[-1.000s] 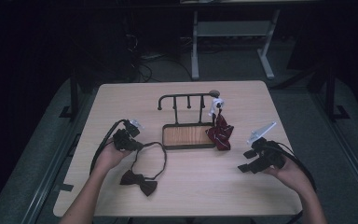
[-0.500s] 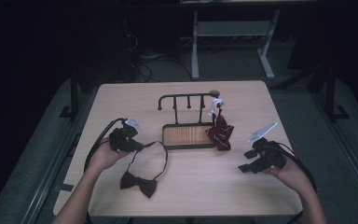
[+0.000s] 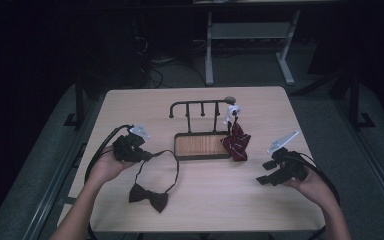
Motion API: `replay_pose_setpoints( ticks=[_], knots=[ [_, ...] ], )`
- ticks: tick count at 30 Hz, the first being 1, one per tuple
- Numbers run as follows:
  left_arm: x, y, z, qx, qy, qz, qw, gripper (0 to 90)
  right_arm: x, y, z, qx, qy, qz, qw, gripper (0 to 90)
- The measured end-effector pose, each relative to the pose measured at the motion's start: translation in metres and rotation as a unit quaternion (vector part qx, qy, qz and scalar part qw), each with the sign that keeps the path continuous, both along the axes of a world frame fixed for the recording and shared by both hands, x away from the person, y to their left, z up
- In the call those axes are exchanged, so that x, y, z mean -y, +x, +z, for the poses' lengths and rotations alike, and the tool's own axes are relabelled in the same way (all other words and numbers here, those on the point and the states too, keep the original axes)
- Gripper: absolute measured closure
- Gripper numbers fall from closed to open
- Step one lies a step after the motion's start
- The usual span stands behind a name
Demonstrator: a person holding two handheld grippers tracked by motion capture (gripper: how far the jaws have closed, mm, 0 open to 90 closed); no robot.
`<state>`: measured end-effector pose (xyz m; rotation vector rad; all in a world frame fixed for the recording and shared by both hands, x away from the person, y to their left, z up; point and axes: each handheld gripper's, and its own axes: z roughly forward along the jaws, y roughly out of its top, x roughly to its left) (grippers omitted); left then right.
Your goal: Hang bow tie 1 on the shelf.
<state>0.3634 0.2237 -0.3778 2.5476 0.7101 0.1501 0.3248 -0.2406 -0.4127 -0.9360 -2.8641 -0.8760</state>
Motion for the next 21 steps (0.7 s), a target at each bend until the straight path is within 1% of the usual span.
replay_pose_setpoints(
  ticks=[1, 6, 7, 8, 10, 12, 14, 16, 19, 21],
  knots=[
    [0.000, -0.001, 0.000, -0.001, -0.005, 0.003, 1.0000, 89.5, 0.000, 0.000, 0.000, -0.001, 0.003, 0.000, 1.0000, 34.9],
    [0.001, -0.003, 0.005, -0.001, -0.002, -0.013, 0.9999, 89.7, 0.002, 0.000, 0.001, -0.003, 0.008, -0.005, 0.9999, 34.9],
    [0.002, -0.003, 0.006, 0.000, -0.005, -0.013, 0.9999, 89.7, 0.002, 0.000, 0.001, -0.003, 0.008, -0.005, 0.9999, 34.9],
    [0.003, -0.003, 0.007, -0.001, -0.002, -0.019, 0.9998, 89.7, 0.003, 0.001, 0.001, -0.002, 0.007, -0.006, 1.0000, 34.9],
    [0.005, -0.004, 0.010, 0.003, -0.005, -0.024, 0.9997, 89.7, 0.005, 0.000, 0.001, -0.002, 0.009, -0.010, 0.9999, 34.9],
    [0.006, -0.005, 0.013, 0.002, -0.008, -0.029, 0.9996, 89.7, 0.006, -0.001, 0.001, -0.002, 0.008, -0.014, 0.9999, 34.9],
    [0.008, -0.007, 0.016, 0.006, -0.003, -0.037, 0.9993, 89.7, 0.007, -0.001, 0.001, -0.002, 0.008, -0.015, 0.9999, 34.9],
    [0.009, -0.010, 0.019, 0.009, -0.005, -0.037, 0.9993, 89.7, 0.007, -0.001, 0.001, -0.001, 0.008, -0.014, 0.9999, 34.9],
    [0.010, -0.012, 0.025, 0.013, 0.000, -0.045, 0.9989, 89.7, 0.006, -0.001, 0.002, 0.002, 0.008, -0.012, 0.9999, 34.8],
    [0.011, -0.014, 0.029, 0.015, -0.002, -0.044, 0.9989, 89.7, 0.006, -0.001, 0.002, 0.002, 0.009, -0.013, 0.9999, 34.7]
  ],
)
